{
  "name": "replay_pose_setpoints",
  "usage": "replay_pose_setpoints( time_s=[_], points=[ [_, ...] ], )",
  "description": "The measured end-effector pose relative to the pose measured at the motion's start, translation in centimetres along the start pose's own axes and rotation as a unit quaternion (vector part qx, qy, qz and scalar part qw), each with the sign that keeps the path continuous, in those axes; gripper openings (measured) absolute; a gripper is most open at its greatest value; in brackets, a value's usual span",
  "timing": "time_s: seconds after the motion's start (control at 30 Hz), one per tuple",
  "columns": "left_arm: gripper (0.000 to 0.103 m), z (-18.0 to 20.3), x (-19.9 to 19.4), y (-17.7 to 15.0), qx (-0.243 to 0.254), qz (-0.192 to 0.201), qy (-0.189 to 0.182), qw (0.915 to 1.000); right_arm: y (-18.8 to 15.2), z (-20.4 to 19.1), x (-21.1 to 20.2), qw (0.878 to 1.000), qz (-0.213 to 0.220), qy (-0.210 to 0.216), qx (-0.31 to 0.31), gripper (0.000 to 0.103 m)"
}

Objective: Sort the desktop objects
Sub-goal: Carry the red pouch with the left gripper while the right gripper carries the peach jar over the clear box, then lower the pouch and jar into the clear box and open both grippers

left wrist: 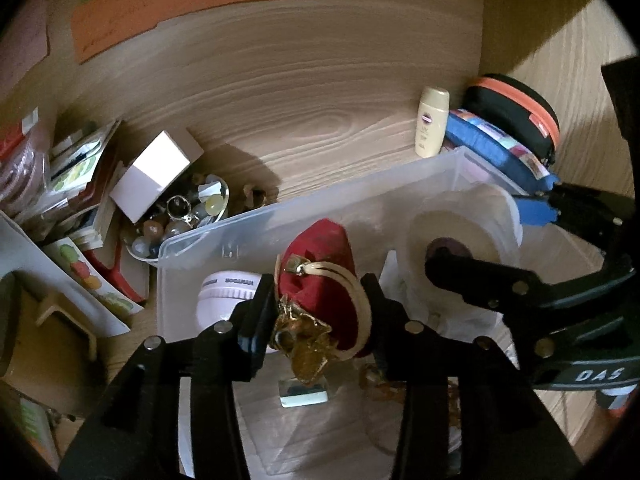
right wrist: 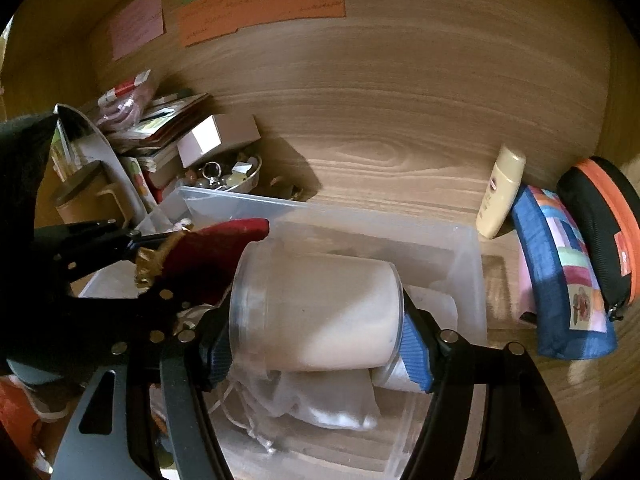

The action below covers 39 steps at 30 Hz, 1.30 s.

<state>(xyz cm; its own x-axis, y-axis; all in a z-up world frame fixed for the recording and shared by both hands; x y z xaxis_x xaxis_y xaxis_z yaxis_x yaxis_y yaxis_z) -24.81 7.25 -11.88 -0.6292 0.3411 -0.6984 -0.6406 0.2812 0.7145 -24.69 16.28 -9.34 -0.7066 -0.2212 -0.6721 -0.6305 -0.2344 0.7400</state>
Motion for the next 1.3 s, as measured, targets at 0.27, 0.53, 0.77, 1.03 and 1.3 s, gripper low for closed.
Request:
replay_pose_setpoints(
  time_s=[0.27,0.53,0.77,1.03,1.3],
  points=[
    [0.071,-0.9,-1.3,0.2,-0.003,0.020,0.012,0.9997,0.1,-0.2,-1.3,1.000,0.011,0.016,0.000,0.070],
    [0.074,-1.1,-1.9,0.4,0.004,0.028,0.018,0.9994,0.2,-0.3,-1.7,1.000,0.014,0.023,0.000,0.073],
    [0.075,-1.1,-2.7,0.7,0.008,0.041,0.013,0.9990,0.5,-0.7,-2.6,0.999,0.027,0.033,-0.001,0.074],
    [0.077,-1.0,-3.2,0.9,0.011,0.049,0.012,0.9987,1.5,-0.6,-5.1,0.996,0.087,0.014,-0.011,0.091],
    [0.080,-1.0,-3.6,0.9,0.011,0.049,0.017,0.9986,1.6,-0.3,-4.5,0.997,0.074,0.008,-0.007,0.092]
  ],
)
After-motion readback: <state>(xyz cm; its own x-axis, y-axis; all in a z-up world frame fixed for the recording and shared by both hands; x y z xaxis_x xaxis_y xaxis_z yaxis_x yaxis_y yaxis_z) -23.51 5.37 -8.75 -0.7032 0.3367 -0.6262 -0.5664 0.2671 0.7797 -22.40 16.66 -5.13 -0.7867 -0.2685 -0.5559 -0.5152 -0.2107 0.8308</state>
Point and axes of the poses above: each gripper's, at about its wrist camera, not at the fingertips, and x roughly the way its jaws point, z to its right, y to its top, the point moved 8 cm from there along x, roughly the way its jaws point, and after that the axes turned 9 degrees about -y, right-handed, at the moved point
